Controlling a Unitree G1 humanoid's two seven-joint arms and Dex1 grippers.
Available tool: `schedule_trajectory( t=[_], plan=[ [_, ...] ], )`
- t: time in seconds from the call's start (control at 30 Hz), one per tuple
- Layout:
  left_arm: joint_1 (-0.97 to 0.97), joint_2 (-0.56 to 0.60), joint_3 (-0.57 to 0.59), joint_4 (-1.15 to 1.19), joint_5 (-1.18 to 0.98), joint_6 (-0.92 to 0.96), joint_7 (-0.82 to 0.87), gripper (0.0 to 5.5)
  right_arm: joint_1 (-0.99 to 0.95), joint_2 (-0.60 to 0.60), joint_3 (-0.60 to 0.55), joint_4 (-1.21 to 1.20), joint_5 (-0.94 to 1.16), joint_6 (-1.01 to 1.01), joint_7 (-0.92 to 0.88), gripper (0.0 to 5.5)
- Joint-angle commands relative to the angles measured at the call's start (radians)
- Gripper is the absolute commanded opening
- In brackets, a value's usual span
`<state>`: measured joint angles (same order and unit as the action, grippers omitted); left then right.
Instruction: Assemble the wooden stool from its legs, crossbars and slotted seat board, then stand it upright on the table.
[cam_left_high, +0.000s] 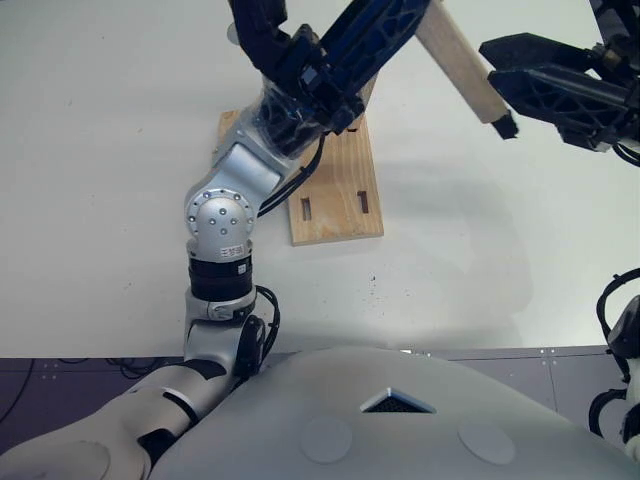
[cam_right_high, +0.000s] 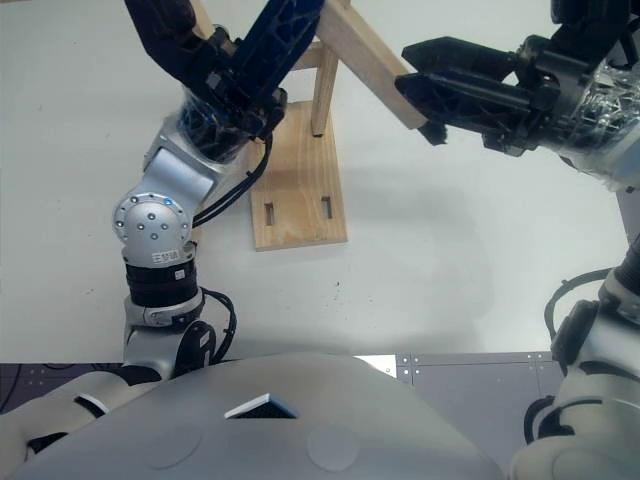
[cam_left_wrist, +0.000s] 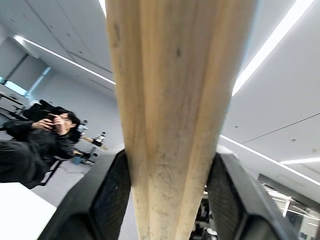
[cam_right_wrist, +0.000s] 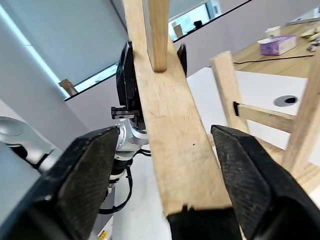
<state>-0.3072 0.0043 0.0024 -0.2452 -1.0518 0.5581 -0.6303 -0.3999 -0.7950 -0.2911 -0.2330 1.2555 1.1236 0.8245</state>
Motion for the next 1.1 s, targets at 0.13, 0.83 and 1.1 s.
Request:
schedule_trajectory(
  t=[0.13,0.83,1.1],
  plan=[
    [0.138,0.235,0.112,-0.018,0.074,-0.009,-0.133,2.07,0.061,-0.008,0.011,0.098,-0.185,-0.137,0.048,3.36],
    [0.412,0.477,0.127,0.064,0.356,-0.220,-0.409,2.06,0.146,0.033,0.019,0.161,-0.342,-0.248,0.060,3.36],
    [0.422,0.563,0.022,0.026,0.509,-0.294,-0.428,2.04,0.171,0.052,0.010,0.138,-0.355,-0.253,0.059,3.36]
  ],
)
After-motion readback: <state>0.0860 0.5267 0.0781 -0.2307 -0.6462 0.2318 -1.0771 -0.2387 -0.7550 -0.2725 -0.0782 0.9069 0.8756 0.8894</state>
